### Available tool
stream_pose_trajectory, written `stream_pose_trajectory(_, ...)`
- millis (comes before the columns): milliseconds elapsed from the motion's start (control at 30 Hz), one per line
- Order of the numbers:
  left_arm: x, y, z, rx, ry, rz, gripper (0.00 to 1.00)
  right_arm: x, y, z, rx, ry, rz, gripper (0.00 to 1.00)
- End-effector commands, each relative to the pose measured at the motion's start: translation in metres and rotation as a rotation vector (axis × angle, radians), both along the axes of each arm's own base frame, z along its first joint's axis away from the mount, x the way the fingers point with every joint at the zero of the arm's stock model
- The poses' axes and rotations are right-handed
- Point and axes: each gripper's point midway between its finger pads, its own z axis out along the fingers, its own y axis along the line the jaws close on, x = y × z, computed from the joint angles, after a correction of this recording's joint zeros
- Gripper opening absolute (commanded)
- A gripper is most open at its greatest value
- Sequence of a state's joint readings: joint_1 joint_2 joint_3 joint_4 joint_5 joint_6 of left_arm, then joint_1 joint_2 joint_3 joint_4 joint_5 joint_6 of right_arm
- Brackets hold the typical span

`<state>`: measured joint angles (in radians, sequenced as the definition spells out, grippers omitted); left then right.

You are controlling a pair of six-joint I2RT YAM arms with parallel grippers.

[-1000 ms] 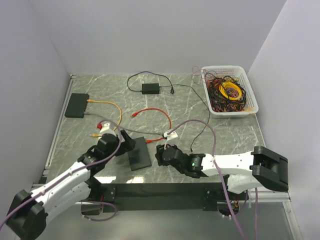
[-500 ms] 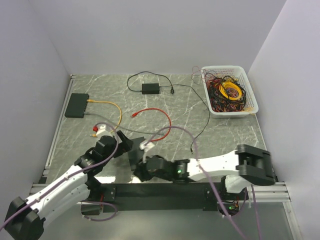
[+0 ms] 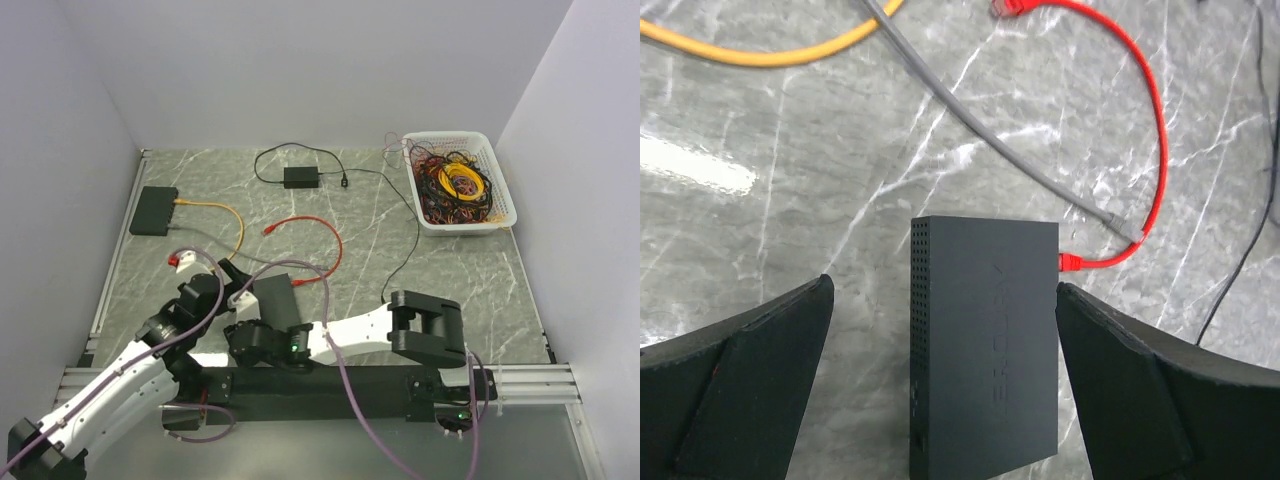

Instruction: Insert the plug into the switch port

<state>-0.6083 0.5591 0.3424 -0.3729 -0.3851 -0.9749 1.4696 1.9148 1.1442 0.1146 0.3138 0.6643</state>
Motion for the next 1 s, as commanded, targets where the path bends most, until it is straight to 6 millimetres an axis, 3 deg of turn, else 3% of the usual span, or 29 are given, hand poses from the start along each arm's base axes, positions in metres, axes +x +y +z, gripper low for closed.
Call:
stream_pose_trajectory(0,0.004,0.001,0.023,-0.069,-0.072,0.034,0.99,0.016,0.002,-0.010,-0.044,0.000,-0.111,0.43)
stream_pose_trajectory(33,0.003,0.000,0.023,-0.072,-0.076,0.029,0.99,0.019,0.006,-0.009,-0.045,-0.002,-0.128,0.43)
stream_pose_trajectory(200,0.003,-0.003,0.021,-0.061,-0.065,0.007,0.99,0.033,-0.019,-0.032,-0.113,0.013,-0.232,0.43)
stream_pose_trajectory(333,0.005,0.000,0.022,-0.053,-0.063,0.027,1.00,0.038,-0.049,-0.056,-0.158,0.046,-0.275,0.43)
stream_pose_trajectory(500,0.004,0.006,0.039,-0.090,-0.128,0.056,0.99,0.047,-0.079,-0.073,-0.203,0.054,-0.332,0.43)
stream_pose_trajectory(633,0.004,0.009,0.051,-0.099,-0.168,0.058,0.99,0.060,-0.096,-0.074,-0.212,0.044,-0.378,0.43)
stream_pose_trajectory(967,0.007,0.009,0.048,-0.079,-0.133,0.074,0.99,0.093,-0.134,-0.075,-0.242,0.037,-0.474,0.43)
